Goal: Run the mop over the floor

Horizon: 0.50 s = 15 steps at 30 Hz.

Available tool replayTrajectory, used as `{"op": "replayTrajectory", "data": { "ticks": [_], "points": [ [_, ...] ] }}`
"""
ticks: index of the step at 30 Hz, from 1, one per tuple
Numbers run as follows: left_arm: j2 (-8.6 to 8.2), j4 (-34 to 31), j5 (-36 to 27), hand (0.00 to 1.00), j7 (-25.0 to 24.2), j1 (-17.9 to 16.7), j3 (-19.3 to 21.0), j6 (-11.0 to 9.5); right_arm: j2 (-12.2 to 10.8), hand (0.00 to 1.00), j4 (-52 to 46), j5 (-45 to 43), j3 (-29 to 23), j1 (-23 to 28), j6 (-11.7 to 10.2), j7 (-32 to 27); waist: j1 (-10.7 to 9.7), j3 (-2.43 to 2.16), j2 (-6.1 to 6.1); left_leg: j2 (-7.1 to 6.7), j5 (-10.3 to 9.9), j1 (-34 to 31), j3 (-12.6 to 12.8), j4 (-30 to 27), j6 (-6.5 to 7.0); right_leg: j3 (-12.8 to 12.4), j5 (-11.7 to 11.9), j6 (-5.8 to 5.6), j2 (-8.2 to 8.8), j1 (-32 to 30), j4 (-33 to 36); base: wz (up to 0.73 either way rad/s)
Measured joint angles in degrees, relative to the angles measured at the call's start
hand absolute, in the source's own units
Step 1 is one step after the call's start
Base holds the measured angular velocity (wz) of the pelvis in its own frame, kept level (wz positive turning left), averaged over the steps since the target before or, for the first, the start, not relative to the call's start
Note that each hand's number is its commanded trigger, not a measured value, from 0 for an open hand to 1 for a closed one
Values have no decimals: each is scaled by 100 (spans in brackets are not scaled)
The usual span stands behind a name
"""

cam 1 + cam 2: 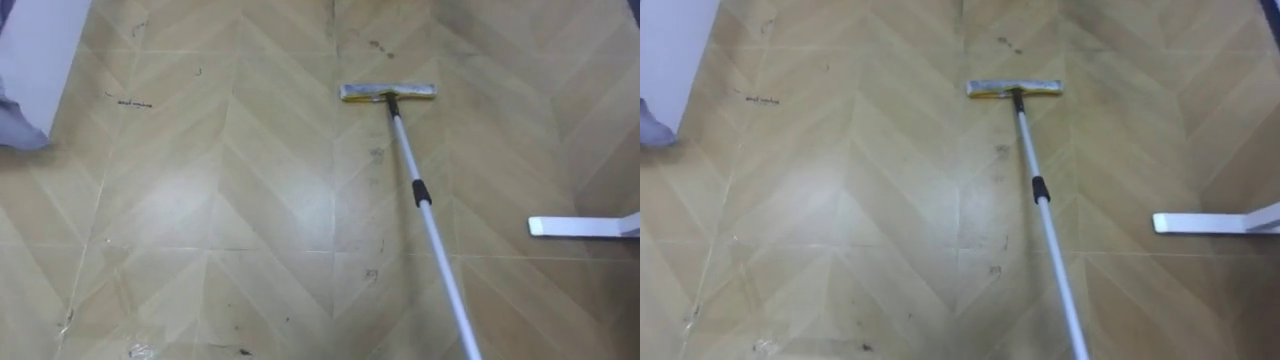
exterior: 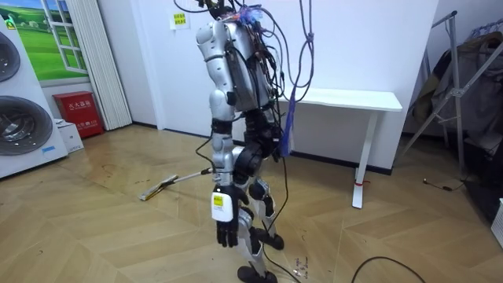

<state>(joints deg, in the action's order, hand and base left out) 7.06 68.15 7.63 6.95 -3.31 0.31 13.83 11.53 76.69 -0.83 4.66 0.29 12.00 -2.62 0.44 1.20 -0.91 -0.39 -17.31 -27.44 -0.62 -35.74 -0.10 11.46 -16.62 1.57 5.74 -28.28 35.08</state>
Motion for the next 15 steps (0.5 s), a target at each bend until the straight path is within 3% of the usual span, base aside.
{"op": "replayTrajectory", "data": {
  "ticks": [4,5,6,7,8,9,10,11,12,13,14,15],
  "points": [
    [21,55,-268,0,48,2,-171,2,44,100,26,345,127,70,-4,-109,219,-6,-18,66,-68,-950,-71,-1446,-100,-1,-508,135,3,-579,815,11],
    [13,83,-474,0,56,1,-267,-2,32,100,68,397,130,61,-25,-120,300,-21,-55,133,-30,-1319,-104,-2045,-158,-11,-707,244,-25,-790,1166,7],
    [18,135,-709,0,113,-8,-391,-5,0,100,174,483,136,-1,-37,-134,362,-31,-79,231,186,-1676,-99,-2701,-261,29,-856,323,-20,-919,1485,9],
    [19,164,-823,0,151,-18,-457,-10,-13,100,212,517,149,-74,-41,-130,412,-35,-66,259,418,-1877,-98,-3002,-264,32,-917,366,-20,-974,1622,0],
    [19,168,-1013,0,210,-62,-648,-19,-10,100,328,570,153,-225,-31,-103,480,-7,29,276,1156,-2329,-94,-3728,-238,-19,-1016,439,-20,-1061,1884,-20],
    [-14,179,-1203,0,249,-158,-741,-64,47,100,429,570,124,-444,14,-77,602,6,60,268,1905,-2867,-23,-4735,-323,-51,-1094,587,15,-1151,2118,-36],
    [-34,181,-1284,0,251,-180,-741,-99,88,100,450,561,93,-547,29,-39,673,11,73,266,1984,-3142,69,-5400,-300,-89,-1101,626,26,-1187,2222,-50],
    [-37,183,-1409,0,252,-175,-752,-176,151,100,465,551,82,-790,42,35,761,41,121,261,1941,-3614,298,-6417,-233,-199,-1110,644,31,-1243,2332,-43],
    [-28,233,-1456,0,251,-190,-740,-259,187,100,498,559,81,-1077,31,143,814,84,194,269,1834,-3983,556,-6942,-124,-290,-1110,644,84,-1257,2339,-34],
    [-11,224,-1481,0,251,-185,-743,-301,188,100,504,583,94,-1210,18,177,844,88,206,262,1773,-4101,647,-7003,-49,-370,-1117,630,116,-1264,2336,-24],
    [3,225,-1491,0,245,-187,-752,-405,206,100,534,735,182,-1406,-49,272,882,143,316,269,1603,-4234,720,-6844,-8,-444,-1159,547,187,-1258,2302,-15],
    [5,218,-1490,0,235,-191,-755,-484,241,100,588,899,375,-1521,-107,297,915,140,337,261,1436,-4179,708,-6196,-39,-521,-1172,521,198,-1263,2283,0]
  ]
}}
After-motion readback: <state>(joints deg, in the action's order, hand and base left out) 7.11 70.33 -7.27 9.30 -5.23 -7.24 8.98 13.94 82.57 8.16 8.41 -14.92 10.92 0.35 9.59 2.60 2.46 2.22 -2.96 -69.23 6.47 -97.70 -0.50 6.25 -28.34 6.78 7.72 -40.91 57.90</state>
